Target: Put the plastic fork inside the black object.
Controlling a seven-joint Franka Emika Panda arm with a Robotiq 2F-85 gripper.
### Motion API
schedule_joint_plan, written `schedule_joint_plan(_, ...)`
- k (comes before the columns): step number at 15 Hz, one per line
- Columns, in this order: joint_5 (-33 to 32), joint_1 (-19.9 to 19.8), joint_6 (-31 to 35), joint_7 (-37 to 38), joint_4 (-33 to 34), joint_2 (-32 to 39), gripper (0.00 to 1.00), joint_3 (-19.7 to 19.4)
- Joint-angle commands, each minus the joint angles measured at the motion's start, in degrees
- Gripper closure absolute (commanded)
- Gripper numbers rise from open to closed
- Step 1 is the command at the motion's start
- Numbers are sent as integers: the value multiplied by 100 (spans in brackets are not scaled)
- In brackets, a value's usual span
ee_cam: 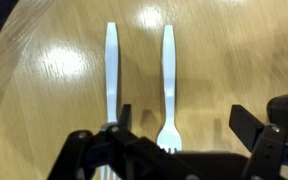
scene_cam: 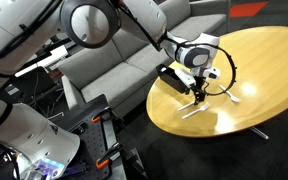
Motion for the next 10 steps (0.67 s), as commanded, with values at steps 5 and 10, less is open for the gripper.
schedule_joint_plan(5, 76, 76, -415, 298, 917, 539, 0, -82)
schedule_joint_plan(10, 57, 83, -713, 396, 1241, 775, 0, -111)
